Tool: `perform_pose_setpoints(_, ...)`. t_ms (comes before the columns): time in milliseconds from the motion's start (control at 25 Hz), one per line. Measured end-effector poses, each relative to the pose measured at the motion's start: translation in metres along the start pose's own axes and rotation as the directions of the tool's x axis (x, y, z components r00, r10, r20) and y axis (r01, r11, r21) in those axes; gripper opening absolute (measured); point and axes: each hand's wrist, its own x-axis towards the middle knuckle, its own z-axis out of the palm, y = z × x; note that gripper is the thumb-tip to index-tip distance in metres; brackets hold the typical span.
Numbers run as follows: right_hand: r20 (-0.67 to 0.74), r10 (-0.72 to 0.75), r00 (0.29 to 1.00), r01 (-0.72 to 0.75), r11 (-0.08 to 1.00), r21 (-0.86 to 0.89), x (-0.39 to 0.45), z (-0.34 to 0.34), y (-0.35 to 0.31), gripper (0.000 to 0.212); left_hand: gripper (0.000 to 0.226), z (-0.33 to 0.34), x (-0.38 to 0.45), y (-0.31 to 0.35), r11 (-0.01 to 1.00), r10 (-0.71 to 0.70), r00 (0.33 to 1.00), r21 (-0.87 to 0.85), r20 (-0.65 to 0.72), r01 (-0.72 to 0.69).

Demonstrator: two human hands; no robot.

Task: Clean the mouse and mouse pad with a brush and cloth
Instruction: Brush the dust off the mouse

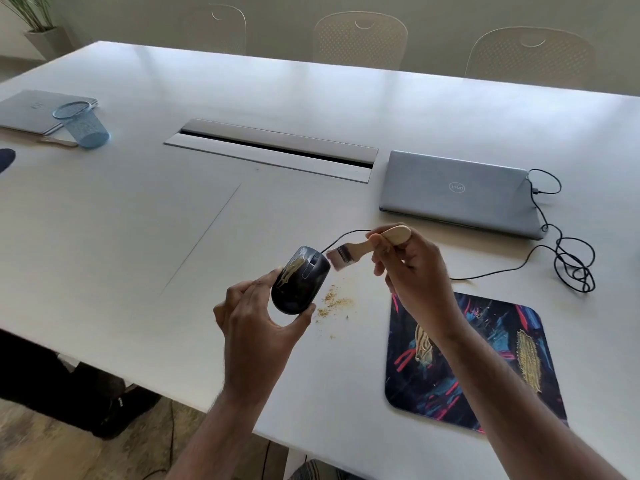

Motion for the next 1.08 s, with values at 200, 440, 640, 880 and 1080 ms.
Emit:
perform_pose_setpoints(200, 0.023, 0.032, 0.999, -0.035, 0.992, 0.122, -0.001, 0.008, 0.001, 0.012, 0.075, -0.002, -0.002, -0.003, 1.000, -0.026, 1.000, -0.015, 0.005, 0.026)
perform_pose_setpoints(440, -0.072, 0.030, 0.997, -0.018, 0.988, 0.152, -0.003, 0.007, 0.000, 0.013, 0.075, -0.005, 0.001, 0.000, 0.999, -0.039, 0.999, -0.028, -0.001, 0.039)
perform_pose_setpoints(640, -0.038, 0.016, 0.999, -0.013, 0.996, 0.085, -0.001, 0.012, 0.000, 0.013, 0.075, -0.005, 0.001, 0.002, 0.997, -0.044, 0.999, -0.059, -0.003, 0.044)
perform_pose_setpoints(880, -0.063, 0.004, 0.998, 0.006, 0.988, 0.156, -0.007, 0.011, -0.005, 0.014, 0.074, -0.007, 0.000, 0.005, 0.994, -0.068, 0.997, -0.092, -0.024, 0.066)
perform_pose_setpoints(1080, -0.119, -0.013, 0.993, 0.022, 0.997, 0.071, -0.008, 0.011, -0.007, 0.014, 0.075, -0.007, -0.002, 0.004, 0.992, -0.080, 0.997, -0.102, -0.018, 0.078)
